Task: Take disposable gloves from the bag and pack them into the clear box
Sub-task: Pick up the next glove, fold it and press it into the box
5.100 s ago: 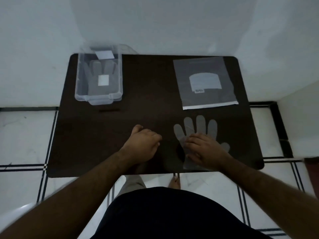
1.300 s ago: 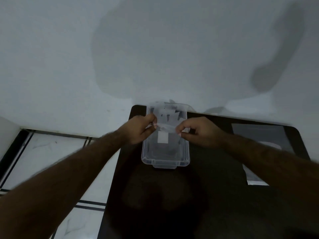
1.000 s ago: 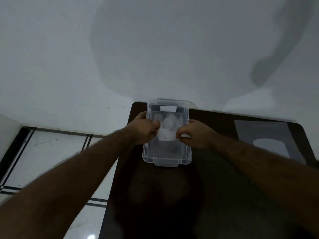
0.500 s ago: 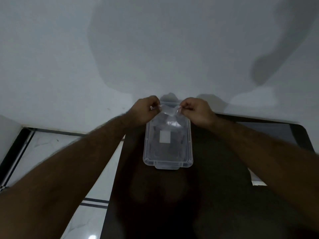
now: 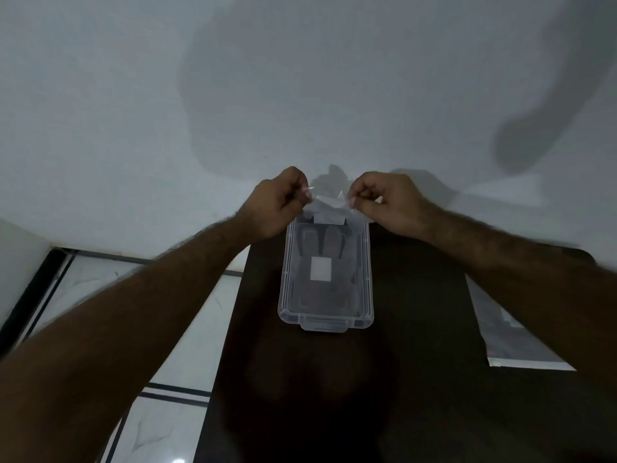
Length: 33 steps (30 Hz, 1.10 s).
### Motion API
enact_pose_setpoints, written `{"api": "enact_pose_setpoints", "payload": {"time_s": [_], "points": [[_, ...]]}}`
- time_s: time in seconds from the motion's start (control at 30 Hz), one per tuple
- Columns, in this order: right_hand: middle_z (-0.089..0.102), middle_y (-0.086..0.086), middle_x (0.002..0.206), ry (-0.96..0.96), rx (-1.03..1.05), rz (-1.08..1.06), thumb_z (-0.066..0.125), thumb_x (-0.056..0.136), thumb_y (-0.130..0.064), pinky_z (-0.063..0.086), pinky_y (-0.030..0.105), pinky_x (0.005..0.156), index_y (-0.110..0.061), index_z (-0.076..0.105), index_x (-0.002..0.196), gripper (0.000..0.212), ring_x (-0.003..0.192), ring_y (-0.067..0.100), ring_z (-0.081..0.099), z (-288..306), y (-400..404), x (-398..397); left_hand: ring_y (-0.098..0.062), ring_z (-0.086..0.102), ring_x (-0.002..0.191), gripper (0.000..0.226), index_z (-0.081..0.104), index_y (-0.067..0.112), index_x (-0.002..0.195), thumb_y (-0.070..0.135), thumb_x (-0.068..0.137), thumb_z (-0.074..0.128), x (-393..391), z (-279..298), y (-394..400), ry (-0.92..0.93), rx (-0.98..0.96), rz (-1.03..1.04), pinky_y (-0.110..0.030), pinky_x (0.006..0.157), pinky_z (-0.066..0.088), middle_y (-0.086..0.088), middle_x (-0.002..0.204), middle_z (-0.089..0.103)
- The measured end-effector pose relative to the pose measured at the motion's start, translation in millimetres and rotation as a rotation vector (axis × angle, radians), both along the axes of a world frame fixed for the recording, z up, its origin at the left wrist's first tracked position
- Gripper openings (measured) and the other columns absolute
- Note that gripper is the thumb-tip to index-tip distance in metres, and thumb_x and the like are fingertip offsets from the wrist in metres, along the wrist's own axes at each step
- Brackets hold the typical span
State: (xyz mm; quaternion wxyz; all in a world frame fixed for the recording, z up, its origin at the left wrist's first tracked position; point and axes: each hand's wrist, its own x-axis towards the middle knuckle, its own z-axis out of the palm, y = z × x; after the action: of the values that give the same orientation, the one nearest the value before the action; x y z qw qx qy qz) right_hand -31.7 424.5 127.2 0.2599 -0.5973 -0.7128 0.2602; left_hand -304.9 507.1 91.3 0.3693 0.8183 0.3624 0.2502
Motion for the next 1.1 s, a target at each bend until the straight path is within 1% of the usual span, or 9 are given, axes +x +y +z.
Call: {"api": "enact_pose_setpoints", "payload": {"time_s": [0.13,0.27,0.4,0.57,0.63,0.7,0.8,0.9,1.1], "points": [[0.077,-0.011,0.103,-0.076,-0.058,0.130,0.073,0.098,-0.019,0.055,0.016,0.081,-0.019,0.077,0.109,0.011,0.094,0.003,0.071,-13,-21,1,-0.019,0.058,0.059,0.017,0.054,0.018,0.109,0.034,0.109,0.060,-7,-18,-16,0.160,0.167,-0.090,-0.040,0.060,0.054,0.001,0.073,0.066],[0.077,-0.011,0.106,-0.148,-0.131,0.212,0.072,0.097,-0.020,0.048,0.010,0.081,-0.021,0.078,0.110,0.014,0.095,-0.001,0.068,-36,-35,-2,-0.019,0.061,0.071,0.017,0.061,0.016,0.106,0.033,0.107,0.061,-11,-39,-25,0.236,0.190,-0.196,-0.034,0.065,0.048,0.000,0.083,0.065],[0.077,-0.009,0.106,-0.272,-0.133,0.304,0.073,0.097,-0.022,0.038,0.004,0.082,-0.021,0.077,0.110,0.014,0.095,0.003,0.069,-68,-41,-7,-0.018,0.054,0.082,0.015,0.066,0.019,0.108,0.032,0.101,0.066,-11,-60,-28,0.342,0.277,-0.223,-0.039,0.076,0.045,0.005,0.083,0.061],[0.079,-0.006,0.108,-0.344,-0.142,0.327,0.071,0.097,-0.027,0.055,0.027,0.091,-0.022,0.077,0.113,0.017,0.097,0.009,0.073,-92,-46,-16,-0.024,0.057,0.112,0.016,0.068,0.026,0.111,0.038,0.101,0.065,-11,-78,-33,0.537,0.325,-0.245,-0.047,0.099,0.036,0.001,0.100,0.071],[0.077,-0.007,0.111,-0.428,-0.186,0.345,0.066,0.099,-0.032,0.056,0.036,0.098,-0.026,0.075,0.115,0.019,0.099,0.009,0.071,-99,-48,-20,-0.023,0.054,0.127,0.017,0.070,0.030,0.111,0.041,0.099,0.065,-12,-83,-35,0.629,0.320,-0.287,-0.051,0.109,0.029,0.002,0.111,0.073],[0.077,-0.008,0.113,-0.514,-0.214,0.397,0.063,0.100,-0.035,0.051,0.041,0.106,-0.030,0.073,0.117,0.021,0.100,0.010,0.070,-106,-49,-22,-0.022,0.048,0.142,0.020,0.072,0.034,0.114,0.044,0.098,0.066,-10,-86,-37,0.730,0.321,-0.326,-0.053,0.116,0.021,0.001,0.129,0.072],[0.075,-0.008,0.121,-0.623,-0.268,0.476,0.060,0.102,-0.036,0.030,0.046,0.125,-0.031,0.072,0.122,0.023,0.113,0.012,0.068,-110,-50,-23,-0.022,0.039,0.154,0.022,0.073,0.037,0.117,0.045,0.100,0.064,-7,-86,-41,0.841,0.325,-0.371,-0.057,0.124,0.011,-0.006,0.153,0.061],[0.075,-0.007,0.121,-0.724,-0.270,0.535,0.058,0.103,-0.037,0.020,0.049,0.127,-0.033,0.071,0.122,0.023,0.118,0.014,0.067,-111,-49,-24,-0.021,0.040,0.155,0.023,0.075,0.037,0.117,0.044,0.101,0.062,-5,-87,-43,0.862,0.335,-0.403,-0.059,0.125,0.004,-0.006,0.151,0.063],[0.073,-0.004,0.130,-0.809,-0.338,0.655,0.058,0.105,-0.037,0.019,0.052,0.129,-0.031,0.068,0.130,0.028,0.125,0.017,0.065,-109,-47,-36,-0.021,0.050,0.149,0.022,0.076,0.035,0.113,0.045,0.101,0.061,-3,-87,-47,0.866,0.380,-0.483,-0.068,0.125,0.004,0.001,0.136,0.072]]}}
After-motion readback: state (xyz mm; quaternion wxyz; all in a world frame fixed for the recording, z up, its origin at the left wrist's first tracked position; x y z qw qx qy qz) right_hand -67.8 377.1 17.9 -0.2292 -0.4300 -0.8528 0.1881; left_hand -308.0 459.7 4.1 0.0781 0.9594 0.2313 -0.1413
